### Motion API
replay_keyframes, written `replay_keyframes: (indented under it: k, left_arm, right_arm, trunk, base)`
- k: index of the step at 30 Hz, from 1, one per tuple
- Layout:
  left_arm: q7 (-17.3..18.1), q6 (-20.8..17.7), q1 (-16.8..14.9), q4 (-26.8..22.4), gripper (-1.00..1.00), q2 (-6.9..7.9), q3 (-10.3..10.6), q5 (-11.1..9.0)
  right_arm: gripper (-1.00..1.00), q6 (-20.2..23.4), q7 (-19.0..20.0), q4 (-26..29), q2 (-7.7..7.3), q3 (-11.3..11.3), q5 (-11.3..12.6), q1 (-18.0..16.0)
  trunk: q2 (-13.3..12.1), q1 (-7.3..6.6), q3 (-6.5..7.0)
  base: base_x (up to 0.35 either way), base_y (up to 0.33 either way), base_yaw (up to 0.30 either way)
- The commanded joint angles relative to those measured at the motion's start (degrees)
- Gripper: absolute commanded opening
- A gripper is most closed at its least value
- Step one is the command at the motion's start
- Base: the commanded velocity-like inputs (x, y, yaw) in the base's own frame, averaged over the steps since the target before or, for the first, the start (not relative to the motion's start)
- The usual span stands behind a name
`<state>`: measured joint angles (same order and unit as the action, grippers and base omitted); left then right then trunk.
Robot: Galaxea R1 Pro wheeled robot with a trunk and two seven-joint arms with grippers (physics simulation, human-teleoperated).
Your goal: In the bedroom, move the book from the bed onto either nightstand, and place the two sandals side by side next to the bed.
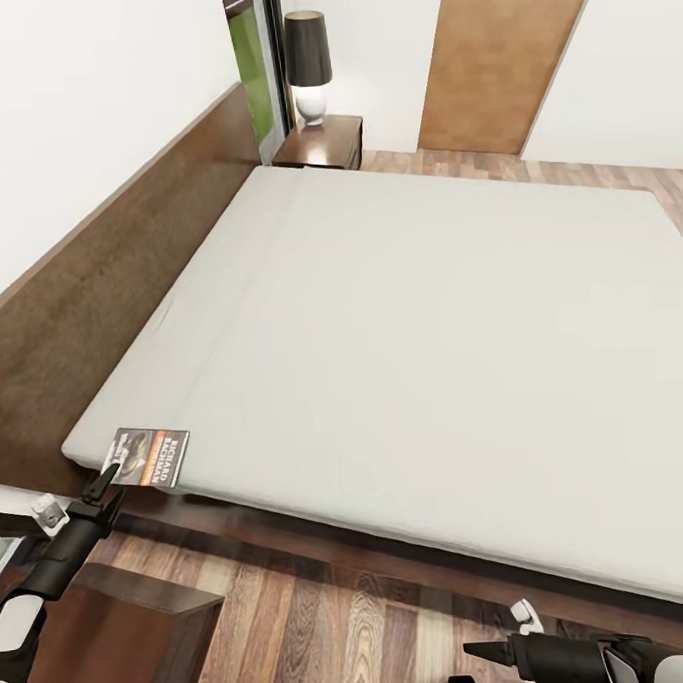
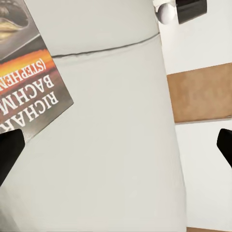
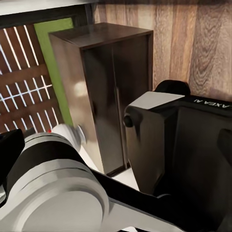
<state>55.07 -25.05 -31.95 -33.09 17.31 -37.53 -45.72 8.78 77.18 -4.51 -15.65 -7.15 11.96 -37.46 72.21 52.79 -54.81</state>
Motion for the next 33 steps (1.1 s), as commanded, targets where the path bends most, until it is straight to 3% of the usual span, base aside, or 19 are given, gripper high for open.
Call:
replay_keyframes:
  k: [1,23,33]
  left_arm:
    - [0.1,-0.5,0.0,0.0,1.00,0.00,-0.1,-0.2]
    - [0.1,-0.5,0.0,0.0,1.00,0.00,-0.1,-0.2]
    - [0.1,-0.4,0.0,0.0,1.00,0.00,-0.1,-0.2]
  right_arm:
    - [1.00,0.6,0.3,-0.1,0.01,-0.5,0.6,-0.1]
    - [1.00,0.6,0.3,-0.1,0.01,-0.5,0.6,-0.1]
    - [1.00,0.6,0.3,-0.1,0.01,-0.5,0.6,-0.1]
  trunk:
    - [0.4,0.23,-0.22]
    - [9.3,5.06,-4.17]
    - [9.3,5.06,-4.17]
  base:
    - [0.000,0.000,0.000]
    - [0.000,0.000,0.000]
    - [0.000,0.000,0.000]
